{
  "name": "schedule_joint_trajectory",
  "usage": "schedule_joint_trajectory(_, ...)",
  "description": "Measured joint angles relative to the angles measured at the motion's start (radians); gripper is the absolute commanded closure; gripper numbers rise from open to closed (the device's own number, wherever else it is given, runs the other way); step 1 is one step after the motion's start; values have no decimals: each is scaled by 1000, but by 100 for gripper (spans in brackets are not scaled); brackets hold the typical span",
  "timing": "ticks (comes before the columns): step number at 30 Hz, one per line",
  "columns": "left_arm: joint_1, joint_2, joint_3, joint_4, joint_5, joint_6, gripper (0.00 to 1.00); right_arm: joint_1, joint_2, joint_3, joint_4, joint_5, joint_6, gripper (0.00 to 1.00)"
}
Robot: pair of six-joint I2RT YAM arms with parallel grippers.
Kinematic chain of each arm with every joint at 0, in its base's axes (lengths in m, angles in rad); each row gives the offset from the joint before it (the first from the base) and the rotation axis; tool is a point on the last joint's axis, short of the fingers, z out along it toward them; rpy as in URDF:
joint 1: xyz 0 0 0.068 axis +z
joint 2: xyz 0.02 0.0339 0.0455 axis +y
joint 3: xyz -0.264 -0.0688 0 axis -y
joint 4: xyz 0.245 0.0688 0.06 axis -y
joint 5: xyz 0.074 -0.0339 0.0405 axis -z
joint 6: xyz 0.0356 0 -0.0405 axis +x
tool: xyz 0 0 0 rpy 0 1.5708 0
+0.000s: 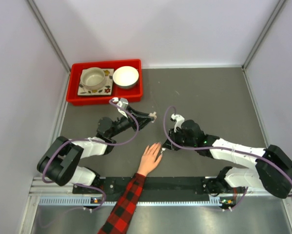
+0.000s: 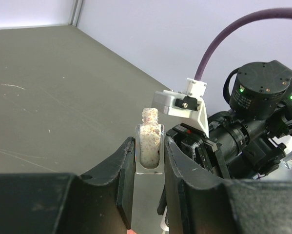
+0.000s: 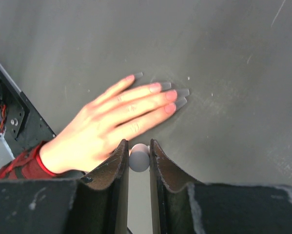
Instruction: Paint the nails
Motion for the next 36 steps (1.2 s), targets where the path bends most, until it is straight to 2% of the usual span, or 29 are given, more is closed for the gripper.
schedule_joint_trajectory(36, 0, 0, 0, 0, 0, 0, 100, 0, 27, -32, 40, -49, 32, 100)
